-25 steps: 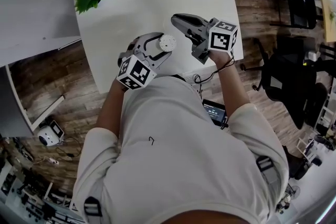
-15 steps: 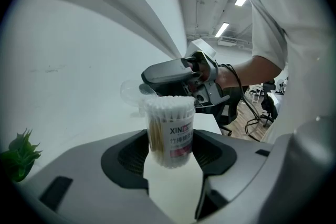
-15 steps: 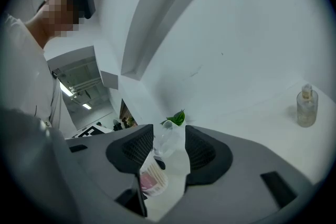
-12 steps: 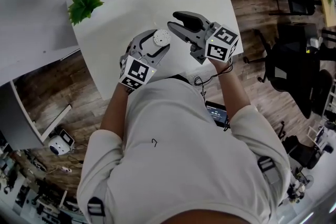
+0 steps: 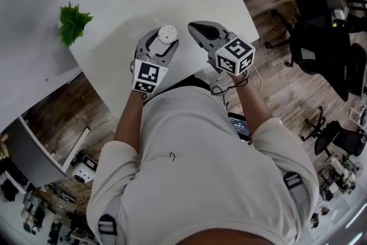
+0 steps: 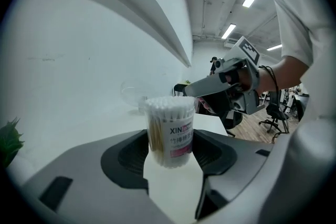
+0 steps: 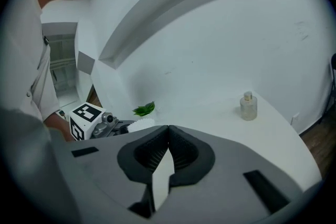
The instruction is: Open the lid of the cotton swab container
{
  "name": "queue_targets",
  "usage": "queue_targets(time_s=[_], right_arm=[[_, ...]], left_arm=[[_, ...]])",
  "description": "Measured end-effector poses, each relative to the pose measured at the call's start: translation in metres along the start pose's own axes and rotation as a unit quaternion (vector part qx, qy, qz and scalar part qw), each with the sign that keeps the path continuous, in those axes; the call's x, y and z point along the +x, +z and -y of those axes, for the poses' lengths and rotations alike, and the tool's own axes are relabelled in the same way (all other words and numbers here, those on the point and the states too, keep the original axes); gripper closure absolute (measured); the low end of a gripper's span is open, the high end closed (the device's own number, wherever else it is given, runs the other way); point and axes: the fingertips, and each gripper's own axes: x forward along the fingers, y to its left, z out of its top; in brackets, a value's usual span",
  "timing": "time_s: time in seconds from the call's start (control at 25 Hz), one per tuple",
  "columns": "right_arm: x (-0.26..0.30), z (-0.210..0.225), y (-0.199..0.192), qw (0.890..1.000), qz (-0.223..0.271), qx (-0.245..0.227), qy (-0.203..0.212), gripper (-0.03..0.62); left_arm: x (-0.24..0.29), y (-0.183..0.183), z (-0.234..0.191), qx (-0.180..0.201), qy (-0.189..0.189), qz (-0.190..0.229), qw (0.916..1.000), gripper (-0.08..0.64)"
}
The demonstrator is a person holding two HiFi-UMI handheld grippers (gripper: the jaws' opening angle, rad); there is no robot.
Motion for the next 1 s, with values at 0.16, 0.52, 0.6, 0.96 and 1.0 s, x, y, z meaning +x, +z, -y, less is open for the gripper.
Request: queue_targets(time_s=[0.16,0.52,0.6,0.96,1.0], right_arm=[[-0.018,0.008,-0.022,0.999,-0.009,0.012,-0.033,0.594],[-0.039,0.013,-0.046,0.999,-0.002,0.007,-0.049,0.523],[-0.033,0.006,-0.046,1.0,-0.005,0.002,-0.029,0.429],[-0.003,0.003,-0.059,0.999,-0.033,-0.009,-0.018,0.324],[-0.002,0.002,-0.059,0.999,-0.035,-0.012,-0.019,0.341]], left_arm=[[0.021,-0.011,0.007,0.001,-0.015,-0.014,0.9998,0.293],[0.058,-0.018,0.034,0.011,-0.062,-0.025,0.9977,0.293],[0.062,-0.016,0.041,0.018,-0.074,-0.025,0.9968,0.293],[0.063,-0.017,0.059,0.034,-0.101,-0.031,0.9938,0.291],[0.063,-0.018,0.06,0.035,-0.102,-0.034,0.9936,0.291]])
